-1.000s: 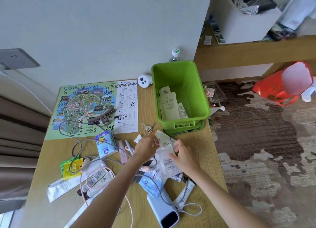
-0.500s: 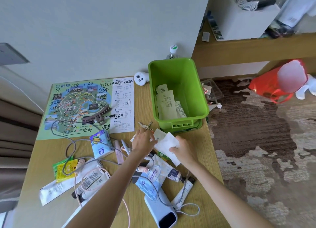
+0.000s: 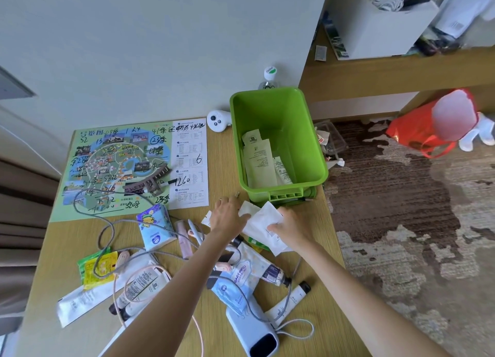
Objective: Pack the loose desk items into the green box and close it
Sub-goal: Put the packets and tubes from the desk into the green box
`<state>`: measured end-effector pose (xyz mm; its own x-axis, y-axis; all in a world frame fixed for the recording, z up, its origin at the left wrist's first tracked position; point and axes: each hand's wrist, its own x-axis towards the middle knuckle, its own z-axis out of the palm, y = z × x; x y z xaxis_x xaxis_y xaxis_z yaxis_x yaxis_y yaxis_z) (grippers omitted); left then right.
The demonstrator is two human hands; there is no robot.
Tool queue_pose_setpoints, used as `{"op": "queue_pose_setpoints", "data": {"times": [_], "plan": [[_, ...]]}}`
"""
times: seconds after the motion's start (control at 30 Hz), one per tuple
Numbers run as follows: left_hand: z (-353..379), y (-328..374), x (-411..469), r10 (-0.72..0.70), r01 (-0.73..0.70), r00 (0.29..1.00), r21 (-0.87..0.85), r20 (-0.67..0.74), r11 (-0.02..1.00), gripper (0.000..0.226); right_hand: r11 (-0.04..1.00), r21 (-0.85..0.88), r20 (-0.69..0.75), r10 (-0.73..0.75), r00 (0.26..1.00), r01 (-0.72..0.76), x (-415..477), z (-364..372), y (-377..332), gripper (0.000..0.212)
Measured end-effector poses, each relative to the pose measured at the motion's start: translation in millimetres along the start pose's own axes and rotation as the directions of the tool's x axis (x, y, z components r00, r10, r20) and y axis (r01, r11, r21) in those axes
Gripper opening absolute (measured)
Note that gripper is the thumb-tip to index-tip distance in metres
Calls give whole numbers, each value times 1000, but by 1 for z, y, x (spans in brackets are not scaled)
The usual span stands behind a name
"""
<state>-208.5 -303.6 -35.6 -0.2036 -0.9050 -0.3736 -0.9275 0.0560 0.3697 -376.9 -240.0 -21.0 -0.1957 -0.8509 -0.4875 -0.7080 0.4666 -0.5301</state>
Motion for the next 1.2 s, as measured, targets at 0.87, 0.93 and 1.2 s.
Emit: {"op": "queue_pose_setpoints", "data": {"times": [0.87,0.93,1.2], "plan": [[-50,4,-28,137,-43,984,-589,117,807,17,797,603,188,-109,976,-27,-28,-44,-10,34],[-34,3,-30,135,-109,989,-311,62,944,18,812,584,155,-109,982,-2,-30,-53,2,22],[10,1,-34,559,-596,801,362,213,716,65,882,469,12,-64,998,51,-34,-69,43,38]]}}
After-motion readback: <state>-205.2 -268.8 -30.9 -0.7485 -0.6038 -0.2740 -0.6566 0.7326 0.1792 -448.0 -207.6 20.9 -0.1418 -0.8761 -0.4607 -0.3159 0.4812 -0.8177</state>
